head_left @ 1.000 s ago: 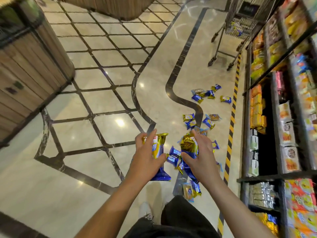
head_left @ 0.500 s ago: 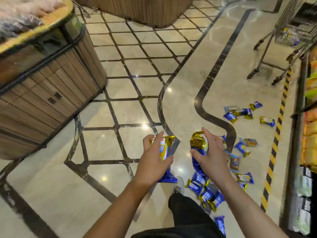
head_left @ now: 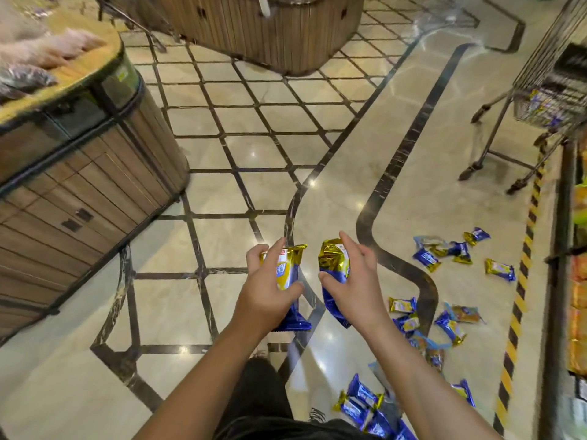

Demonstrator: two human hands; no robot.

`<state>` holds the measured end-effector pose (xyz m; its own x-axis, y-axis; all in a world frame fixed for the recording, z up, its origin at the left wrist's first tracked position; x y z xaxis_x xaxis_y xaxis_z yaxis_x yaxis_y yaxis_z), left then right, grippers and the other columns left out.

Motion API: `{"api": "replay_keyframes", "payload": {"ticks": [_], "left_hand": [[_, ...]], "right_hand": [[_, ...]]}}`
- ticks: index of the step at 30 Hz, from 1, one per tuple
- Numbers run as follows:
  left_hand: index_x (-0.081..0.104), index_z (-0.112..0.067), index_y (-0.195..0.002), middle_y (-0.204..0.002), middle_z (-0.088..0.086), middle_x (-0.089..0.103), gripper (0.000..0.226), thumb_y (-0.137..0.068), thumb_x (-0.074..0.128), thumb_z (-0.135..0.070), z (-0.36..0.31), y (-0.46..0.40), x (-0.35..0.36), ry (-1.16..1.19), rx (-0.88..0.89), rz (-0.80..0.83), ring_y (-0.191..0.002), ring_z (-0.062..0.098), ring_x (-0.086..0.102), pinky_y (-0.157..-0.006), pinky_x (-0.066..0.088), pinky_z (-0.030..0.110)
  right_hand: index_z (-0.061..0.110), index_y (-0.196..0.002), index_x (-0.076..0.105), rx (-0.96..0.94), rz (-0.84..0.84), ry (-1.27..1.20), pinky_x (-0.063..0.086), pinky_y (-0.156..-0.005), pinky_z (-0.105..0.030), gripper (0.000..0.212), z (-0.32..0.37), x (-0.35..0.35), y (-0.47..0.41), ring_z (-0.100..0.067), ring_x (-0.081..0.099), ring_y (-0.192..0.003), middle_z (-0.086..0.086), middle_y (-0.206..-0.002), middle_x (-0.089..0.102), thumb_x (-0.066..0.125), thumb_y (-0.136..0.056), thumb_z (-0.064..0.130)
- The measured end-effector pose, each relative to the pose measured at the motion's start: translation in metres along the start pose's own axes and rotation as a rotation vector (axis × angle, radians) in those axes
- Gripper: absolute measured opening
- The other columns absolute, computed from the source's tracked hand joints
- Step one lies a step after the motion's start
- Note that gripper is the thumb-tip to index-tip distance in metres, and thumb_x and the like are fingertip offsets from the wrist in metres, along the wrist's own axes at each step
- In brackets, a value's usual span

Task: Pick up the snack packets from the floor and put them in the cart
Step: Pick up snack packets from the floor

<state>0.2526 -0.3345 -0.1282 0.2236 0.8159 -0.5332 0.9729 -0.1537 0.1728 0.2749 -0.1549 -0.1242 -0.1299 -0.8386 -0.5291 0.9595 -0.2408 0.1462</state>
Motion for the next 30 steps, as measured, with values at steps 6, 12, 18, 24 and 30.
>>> {"api": "replay_keyframes", "payload": {"ticks": [6,12,18,24,30], "left_hand": [[0.037,-0.031,-0.149,-0.138,-0.008,0.029,0.08,-0.081,0.078,-0.016,0.003,-0.094,-0.013,-0.05,0.053,-0.001,-0.097,0.002,0.054,-0.072,0.04,0.0],[0.031,-0.031,-0.152,-0.145,-0.005,0.026,0.081,-0.084,0.075,-0.021,-0.011,-0.195,-0.029,-0.086,0.071,0.139,-0.11,0.012,0.053,-0.086,0.045,0.02],[0.031,-0.031,-0.152,-0.148,-0.001,0.024,0.082,-0.084,0.076,-0.024,-0.039,-0.284,-0.029,-0.149,0.159,0.271,-0.1,0.008,0.047,-0.083,0.039,0.018],[0.028,-0.03,-0.152,-0.144,0.0,0.025,0.084,-0.084,0.076,-0.028,-0.066,-0.347,-0.005,-0.189,0.22,0.288,-0.119,0.015,0.048,-0.086,0.039,0.017],[0.029,-0.034,-0.151,-0.141,-0.006,0.023,0.08,-0.085,0.072,-0.025,-0.105,-0.412,0.038,-0.123,0.227,0.305,-0.118,0.009,0.048,-0.091,0.038,0.021]], "right_hand": [[0.039,-0.151,0.026,0.04,-0.026,0.05,0.03,-0.068,0.01,0.081,0.018,0.011,-0.075,0.029,0.037,-0.099,0.018,-0.128,0.021,0.072,-0.087,0.024],[0.042,-0.15,0.026,0.086,-0.104,0.041,0.036,-0.083,-0.002,0.078,0.04,0.02,-0.154,0.026,0.04,-0.1,0.014,-0.135,0.024,0.07,-0.087,0.026],[0.036,-0.152,0.028,0.175,-0.227,0.055,0.024,-0.08,0.009,0.079,0.048,0.009,-0.215,0.008,0.038,-0.105,0.009,-0.137,0.026,0.071,-0.086,0.026],[0.04,-0.15,0.029,0.245,-0.315,0.043,0.029,-0.08,0.004,0.078,0.033,-0.016,-0.26,0.002,0.041,-0.107,0.008,-0.135,0.028,0.072,-0.086,0.023],[0.034,-0.152,0.03,0.251,-0.354,0.0,0.026,-0.08,0.007,0.079,0.005,-0.064,-0.332,0.013,0.037,-0.1,0.006,-0.137,0.028,0.072,-0.086,0.023]]}}
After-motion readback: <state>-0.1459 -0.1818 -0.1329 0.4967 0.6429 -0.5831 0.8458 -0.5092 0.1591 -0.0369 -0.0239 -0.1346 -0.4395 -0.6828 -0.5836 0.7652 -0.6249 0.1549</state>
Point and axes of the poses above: each hand's wrist, its own y-axis away from the middle knuckle, its own x-axis out of the palm, z = x × y, the point moved 2 cm from there along -y, towards the middle knuckle
